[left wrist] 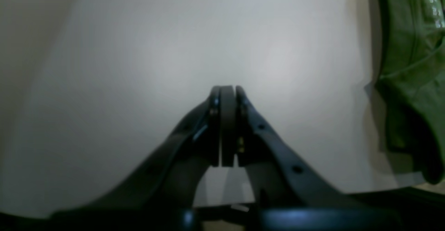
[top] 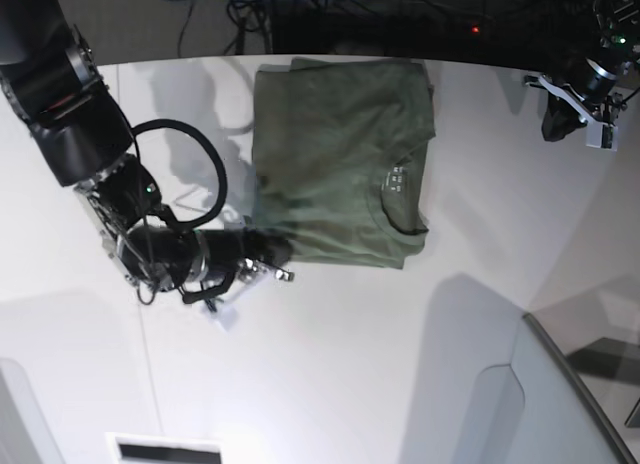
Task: Layout the t-shirt on the table in an organized manner, then fold the t-shirt properly
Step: 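Release the folded shirt and withdraw the right gripper, then grasp the folded shirt's edge with the left gripper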
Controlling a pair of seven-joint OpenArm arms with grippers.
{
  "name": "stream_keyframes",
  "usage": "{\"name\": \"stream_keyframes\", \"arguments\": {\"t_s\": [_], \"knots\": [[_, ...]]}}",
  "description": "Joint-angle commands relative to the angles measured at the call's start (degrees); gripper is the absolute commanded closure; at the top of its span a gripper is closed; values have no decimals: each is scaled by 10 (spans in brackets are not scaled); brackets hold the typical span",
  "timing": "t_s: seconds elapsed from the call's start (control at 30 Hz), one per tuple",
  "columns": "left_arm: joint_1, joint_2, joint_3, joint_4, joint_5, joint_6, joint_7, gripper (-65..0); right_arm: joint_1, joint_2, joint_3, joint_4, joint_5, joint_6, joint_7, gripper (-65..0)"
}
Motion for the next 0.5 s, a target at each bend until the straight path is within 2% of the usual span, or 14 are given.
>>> {"name": "stream_keyframes", "arguments": {"t_s": [0.0, 0.03, 0.1, 0.23, 0.33, 0.4, 0.43, 0.47], "knots": [[2, -8, -6, 12, -10, -4, -11, 0, -2, 17, 6, 44, 8, 1, 12, 0], [3, -6, -7, 20, -10, -4, -11, 0, -19, 32, 6, 84, 8, -12, 21, 0], [9, 1, -3, 44, -11, -4, -10, 0, -50, 57, 6, 149, 8, -64, 36, 0], [0, 17, -4, 73, -71, -4, 65, 0, -90, 97, 3, 234, 8, -214, 36, 0], [-29, 14, -3, 71, -143, -4, 113, 0, -105, 124, 1, 280, 8, -307, 36, 0], [-38, 14, -3, 66, -165, -4, 129, 0, -114, 143, 1, 309, 8, -357, 36, 0], [-41, 14, -2, 61, -169, -4, 132, -71, -118, 151, 4, 320, 8, -369, 36, 0], [-51, 16, 3, 54, -174, -4, 133, -174, -121, 159, 4, 328, 8, -369, 36, 0]]}}
